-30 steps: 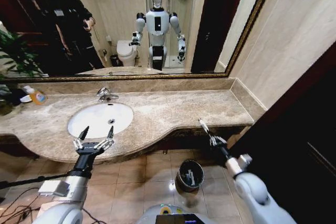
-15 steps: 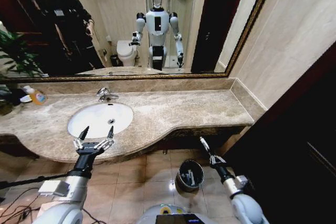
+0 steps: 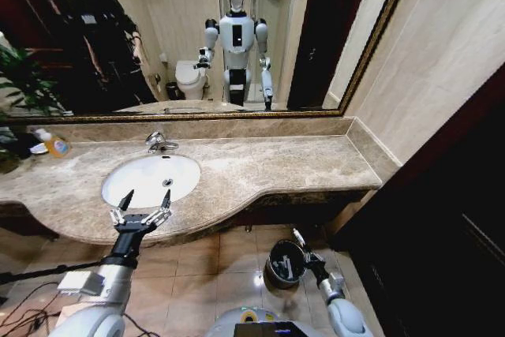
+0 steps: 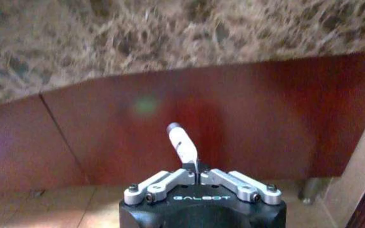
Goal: Pick up the trash from the sink and place it in the trash bin.
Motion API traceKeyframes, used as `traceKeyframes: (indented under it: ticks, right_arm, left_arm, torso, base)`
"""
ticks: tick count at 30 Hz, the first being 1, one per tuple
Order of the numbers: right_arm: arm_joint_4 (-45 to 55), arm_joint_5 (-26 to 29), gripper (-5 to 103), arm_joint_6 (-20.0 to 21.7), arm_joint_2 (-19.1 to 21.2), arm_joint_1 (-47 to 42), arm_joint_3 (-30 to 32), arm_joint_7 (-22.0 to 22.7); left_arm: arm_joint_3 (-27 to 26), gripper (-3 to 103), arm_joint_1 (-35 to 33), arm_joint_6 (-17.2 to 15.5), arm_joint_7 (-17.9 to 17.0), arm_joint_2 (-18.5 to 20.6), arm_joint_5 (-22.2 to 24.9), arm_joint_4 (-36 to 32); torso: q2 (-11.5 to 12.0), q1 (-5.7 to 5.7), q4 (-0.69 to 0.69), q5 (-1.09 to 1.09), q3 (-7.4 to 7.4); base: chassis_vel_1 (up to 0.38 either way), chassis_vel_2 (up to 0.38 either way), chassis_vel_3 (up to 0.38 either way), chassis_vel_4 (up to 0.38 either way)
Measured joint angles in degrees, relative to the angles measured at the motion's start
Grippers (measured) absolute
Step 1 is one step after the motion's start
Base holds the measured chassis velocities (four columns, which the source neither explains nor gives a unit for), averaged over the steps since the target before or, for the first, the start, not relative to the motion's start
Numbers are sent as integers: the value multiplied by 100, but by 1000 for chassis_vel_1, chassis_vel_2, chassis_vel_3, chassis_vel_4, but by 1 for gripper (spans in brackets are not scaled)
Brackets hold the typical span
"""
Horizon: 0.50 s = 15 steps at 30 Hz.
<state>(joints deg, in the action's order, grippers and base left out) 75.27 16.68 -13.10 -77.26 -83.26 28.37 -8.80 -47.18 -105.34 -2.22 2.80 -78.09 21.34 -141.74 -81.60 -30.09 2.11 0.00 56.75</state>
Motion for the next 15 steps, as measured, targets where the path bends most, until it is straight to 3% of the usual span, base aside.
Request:
traceKeyframes:
  ticks: [4, 10, 15]
  right_arm:
    - [-144, 0, -3, -40, 97, 34, -145, 73]
    - [-352, -132, 24, -129, -19, 138, -192, 156]
    - [-395, -190, 34, -149, -52, 179, -206, 199]
  left_arm:
    - [0, 100, 0, 0, 0, 0, 0, 0]
    - [0, 100, 0, 0, 0, 0, 0, 0]
    - [0, 100, 0, 0, 0, 0, 0, 0]
  torso:
    - [0, 0, 0, -2, 0]
    - [0, 0, 0, 1, 0]
    - [0, 0, 0, 0, 0]
  base:
    - [0, 0, 0, 0]
    - [0, 0, 0, 0]
    - [0, 0, 0, 0]
